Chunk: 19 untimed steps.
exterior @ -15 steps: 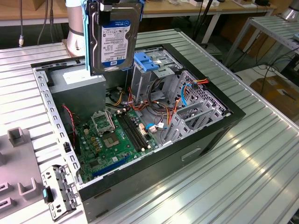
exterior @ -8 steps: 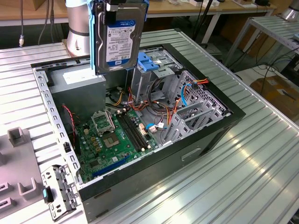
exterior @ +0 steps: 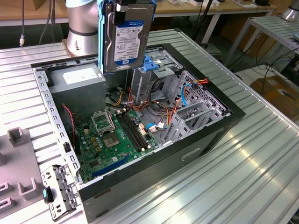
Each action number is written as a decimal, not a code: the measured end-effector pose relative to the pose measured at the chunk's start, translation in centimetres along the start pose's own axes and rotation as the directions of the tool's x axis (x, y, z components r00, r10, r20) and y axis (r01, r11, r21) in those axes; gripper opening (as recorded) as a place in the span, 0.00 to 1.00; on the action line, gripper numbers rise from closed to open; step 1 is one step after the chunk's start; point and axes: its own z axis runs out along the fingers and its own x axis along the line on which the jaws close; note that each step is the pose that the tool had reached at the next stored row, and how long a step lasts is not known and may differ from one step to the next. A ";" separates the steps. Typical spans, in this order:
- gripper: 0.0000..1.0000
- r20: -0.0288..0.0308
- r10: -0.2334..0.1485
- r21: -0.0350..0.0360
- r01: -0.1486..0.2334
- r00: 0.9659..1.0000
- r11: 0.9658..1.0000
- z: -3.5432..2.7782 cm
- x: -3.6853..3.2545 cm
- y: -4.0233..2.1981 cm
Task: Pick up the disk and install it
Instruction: 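Pick up the disk, then insert the disk into the insertion slot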
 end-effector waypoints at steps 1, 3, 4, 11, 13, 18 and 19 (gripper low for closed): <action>0.37 0.000 0.000 0.000 0.000 1.000 1.000 0.01 0.14 -0.09; 0.37 0.000 0.000 0.000 0.000 1.000 1.000 0.07 0.99 -0.32; 0.37 0.000 0.000 0.000 0.000 1.000 1.000 0.10 1.38 -0.39; 0.37 0.000 0.000 0.000 0.000 1.000 1.000 0.32 3.41 -0.82; 0.37 0.000 0.000 0.000 0.000 1.000 1.000 0.32 3.42 -0.82; 0.37 0.000 0.000 0.000 0.000 1.000 1.000 0.32 3.43 -0.82; 0.37 0.000 0.000 0.000 0.000 1.000 1.000 0.32 3.43 -0.82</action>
